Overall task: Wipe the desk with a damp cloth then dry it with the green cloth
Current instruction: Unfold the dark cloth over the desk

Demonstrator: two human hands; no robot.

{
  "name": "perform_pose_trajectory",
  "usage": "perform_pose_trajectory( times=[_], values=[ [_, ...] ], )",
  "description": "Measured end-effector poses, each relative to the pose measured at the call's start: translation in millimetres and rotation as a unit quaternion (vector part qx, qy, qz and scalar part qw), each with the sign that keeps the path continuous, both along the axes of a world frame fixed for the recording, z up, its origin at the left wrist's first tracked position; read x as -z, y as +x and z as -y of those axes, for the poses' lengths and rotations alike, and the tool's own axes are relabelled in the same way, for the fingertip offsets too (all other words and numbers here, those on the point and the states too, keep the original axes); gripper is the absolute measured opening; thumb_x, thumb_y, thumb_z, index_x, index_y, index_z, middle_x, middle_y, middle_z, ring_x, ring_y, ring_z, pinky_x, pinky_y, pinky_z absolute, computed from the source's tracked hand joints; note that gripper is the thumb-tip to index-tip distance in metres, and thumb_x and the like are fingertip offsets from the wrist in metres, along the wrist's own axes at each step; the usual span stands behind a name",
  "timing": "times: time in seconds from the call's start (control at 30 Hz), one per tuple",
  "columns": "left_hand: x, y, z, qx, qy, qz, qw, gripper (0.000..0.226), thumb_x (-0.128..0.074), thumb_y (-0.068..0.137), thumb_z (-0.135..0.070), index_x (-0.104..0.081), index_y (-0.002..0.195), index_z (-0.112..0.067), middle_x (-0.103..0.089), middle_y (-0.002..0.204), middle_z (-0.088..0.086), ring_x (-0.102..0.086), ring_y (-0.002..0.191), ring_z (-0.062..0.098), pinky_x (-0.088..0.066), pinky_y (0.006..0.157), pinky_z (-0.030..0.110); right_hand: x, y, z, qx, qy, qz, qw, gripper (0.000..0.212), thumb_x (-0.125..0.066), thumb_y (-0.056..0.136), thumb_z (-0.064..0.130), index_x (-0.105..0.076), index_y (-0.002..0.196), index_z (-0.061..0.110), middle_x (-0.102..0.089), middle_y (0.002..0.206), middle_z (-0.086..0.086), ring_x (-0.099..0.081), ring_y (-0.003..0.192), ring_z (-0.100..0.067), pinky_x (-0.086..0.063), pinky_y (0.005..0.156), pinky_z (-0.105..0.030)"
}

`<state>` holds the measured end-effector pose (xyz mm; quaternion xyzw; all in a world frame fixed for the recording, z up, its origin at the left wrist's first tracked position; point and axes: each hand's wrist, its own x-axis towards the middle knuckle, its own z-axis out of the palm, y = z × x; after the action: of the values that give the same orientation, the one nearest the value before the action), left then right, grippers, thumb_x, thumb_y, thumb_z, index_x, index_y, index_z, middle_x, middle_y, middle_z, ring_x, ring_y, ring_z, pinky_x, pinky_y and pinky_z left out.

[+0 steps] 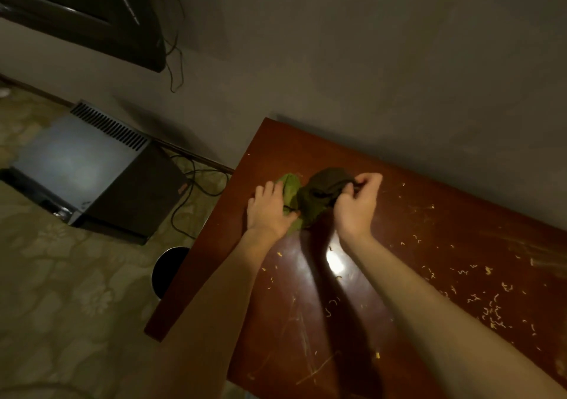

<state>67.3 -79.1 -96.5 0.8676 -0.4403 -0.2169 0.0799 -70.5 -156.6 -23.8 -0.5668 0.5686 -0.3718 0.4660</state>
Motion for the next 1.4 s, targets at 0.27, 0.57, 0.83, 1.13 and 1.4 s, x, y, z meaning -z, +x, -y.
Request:
perform_pose_trajectory(
  times=[0.27,0.57,0.83,1.13,1.4],
  values=[
    [-10.1,5.7,9.4,0.019,-0.099,0.028,0.995,0.032,-0.055,0.1,-0.039,-0.055,0.125,-0.018,-0.056,0.118,0.0,-0.056,0.109,0.019,-0.057,0.086,0.041,3.9,-7.3,2.6,0.076,0.085,0.044,0.992,0.014,-0.04,0.102,-0.001,-0.037,0.109,0.011,-0.04,0.093,0.0,-0.043,0.079,-0.011,-0.04,0.07,-0.023],
    [-29.3,49.7,45.3,-0.149,-0.181,-0.014,0.972,0.026,-0.054,0.098,-0.041,-0.055,0.109,-0.017,-0.058,0.107,0.003,-0.062,0.099,0.028,-0.053,0.084,0.046,8.9,-8.4,14.8,0.093,0.069,0.052,0.992,0.012,-0.044,0.103,0.003,-0.041,0.108,0.013,-0.038,0.091,0.003,-0.042,0.077,-0.01,-0.039,0.071,-0.024],
    [-27.8,37.3,45.9,-0.068,0.031,0.008,0.997,0.051,-0.069,0.088,-0.034,-0.051,0.132,-0.015,-0.056,0.133,0.008,-0.057,0.125,0.033,-0.049,0.099,0.047,12.6,-19.1,33.2,0.03,0.071,0.02,0.997,0.037,-0.04,0.097,-0.002,-0.058,0.121,0.021,-0.06,0.115,-0.001,-0.061,0.109,-0.02,-0.051,0.096,-0.034],
    [-86.8,-16.4,54.2,-0.021,-0.155,-0.464,0.872,0.036,-0.074,0.083,-0.048,-0.072,0.117,-0.039,-0.076,0.116,-0.007,-0.07,0.115,0.015,-0.05,0.11,0.045,-19.8,-19.6,49.2,-0.079,0.132,0.006,0.988,0.007,-0.06,0.097,0.007,-0.062,0.099,0.013,-0.064,0.092,-0.004,-0.062,0.089,-0.021,-0.054,0.091,-0.049],
    [-111.4,-33.2,59.0,-0.02,-0.2,-0.431,0.88,0.019,-0.055,0.108,-0.02,-0.074,0.111,-0.021,-0.077,0.097,0.001,-0.072,0.089,0.015,-0.057,0.083,0.037,-47.8,-46.7,65.0,-0.193,0.068,-0.095,0.974,0.037,-0.081,0.079,0.031,-0.045,0.077,0.021,-0.058,0.083,0.0,-0.055,0.078,-0.02,-0.046,0.072,-0.037]
  ],
)
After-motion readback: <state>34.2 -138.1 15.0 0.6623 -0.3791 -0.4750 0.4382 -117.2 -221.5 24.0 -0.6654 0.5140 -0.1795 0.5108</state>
